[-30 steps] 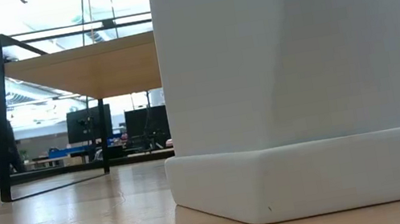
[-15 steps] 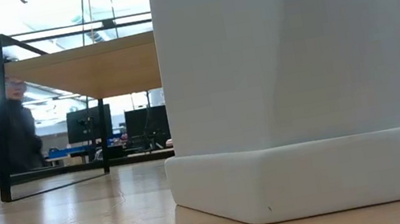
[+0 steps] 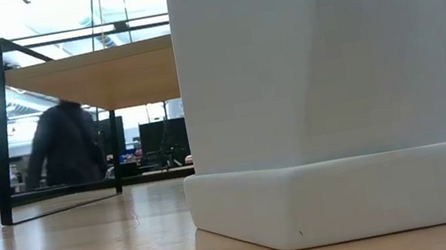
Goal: Pick and place slides into the shelf
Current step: Put the green slide on the shelf
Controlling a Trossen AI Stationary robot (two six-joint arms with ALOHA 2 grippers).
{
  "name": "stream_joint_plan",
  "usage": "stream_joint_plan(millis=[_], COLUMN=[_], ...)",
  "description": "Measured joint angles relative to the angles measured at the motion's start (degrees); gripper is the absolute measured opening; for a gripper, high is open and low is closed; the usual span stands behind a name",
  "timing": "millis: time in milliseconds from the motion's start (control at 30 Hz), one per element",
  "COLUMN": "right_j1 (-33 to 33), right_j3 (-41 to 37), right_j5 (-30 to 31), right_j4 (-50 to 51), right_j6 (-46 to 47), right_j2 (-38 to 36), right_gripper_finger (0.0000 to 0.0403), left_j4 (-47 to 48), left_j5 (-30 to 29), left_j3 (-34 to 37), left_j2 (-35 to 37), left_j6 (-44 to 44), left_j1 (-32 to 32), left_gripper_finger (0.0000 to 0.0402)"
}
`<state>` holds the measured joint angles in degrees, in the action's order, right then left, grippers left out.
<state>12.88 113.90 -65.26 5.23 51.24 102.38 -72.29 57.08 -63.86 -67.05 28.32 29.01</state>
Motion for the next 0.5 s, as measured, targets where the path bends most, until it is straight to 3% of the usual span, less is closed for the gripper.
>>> stream_joint_plan(millis=[300,500], right_j1=[-0.68,3.51], right_j3=[-0.01,-0.01], right_j5=[-0.38,-1.07], right_j4=[-0.69,-0.55], right_j6=[-0.31,-2.93], right_j2=[-0.93,-5.51], right_gripper_finger=[0.0274,0.0269], left_j4=[-0.74,-0.66], left_j5=[2.05,2.27], left_j3=[0.00,0.00], left_j2=[-0.43,-0.43], left_j6=[2.99,6.60], left_j1=[4.23,8.13], left_gripper_finger=[0.0049,0.0048])
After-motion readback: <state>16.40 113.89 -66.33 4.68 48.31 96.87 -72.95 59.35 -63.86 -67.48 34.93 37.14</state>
